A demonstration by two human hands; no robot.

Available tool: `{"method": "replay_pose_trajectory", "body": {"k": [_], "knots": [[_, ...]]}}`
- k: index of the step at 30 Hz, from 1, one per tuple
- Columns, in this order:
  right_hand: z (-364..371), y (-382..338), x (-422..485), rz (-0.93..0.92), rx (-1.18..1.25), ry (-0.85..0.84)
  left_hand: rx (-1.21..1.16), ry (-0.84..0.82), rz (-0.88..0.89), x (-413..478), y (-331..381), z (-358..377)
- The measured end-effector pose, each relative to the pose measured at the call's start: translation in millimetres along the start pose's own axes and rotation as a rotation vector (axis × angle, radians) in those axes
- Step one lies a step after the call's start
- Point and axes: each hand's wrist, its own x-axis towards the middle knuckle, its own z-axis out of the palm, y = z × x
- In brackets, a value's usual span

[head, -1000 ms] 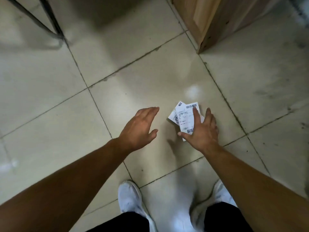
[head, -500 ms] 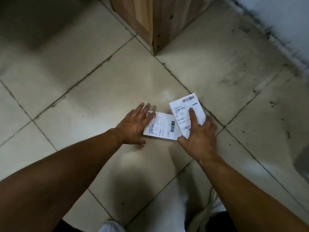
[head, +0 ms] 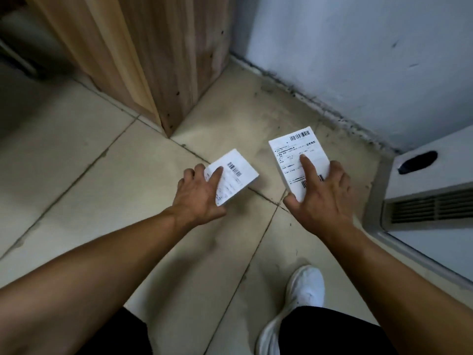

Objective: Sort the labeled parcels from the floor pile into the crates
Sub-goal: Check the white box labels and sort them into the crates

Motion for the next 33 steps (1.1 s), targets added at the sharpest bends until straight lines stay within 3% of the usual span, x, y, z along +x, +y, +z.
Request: {"method": "replay_pose_trajectory", "body": {"k": [4,9,22,27,33], "knots": [[-77,-6,11,0.031,0.056,-0.023,-0.096,0.164,-0.087,6,32,-121],[-223,-13,11,0.017,0.180,-0.012,-0.195,0.241,-0.161,-35,71,-260],[-613,5,-74,0.065,0.355,0.245,-0.261,0.394,-0.075,-195,190,-641],[-720,1,-150,0.106,0.409,0.354,-0.251,0.451,0.031,-280,213,-738],[-795,14,-238,0.184,0.518,0.433,-0.216,0.491,0.173,-363,242,-806]]}}
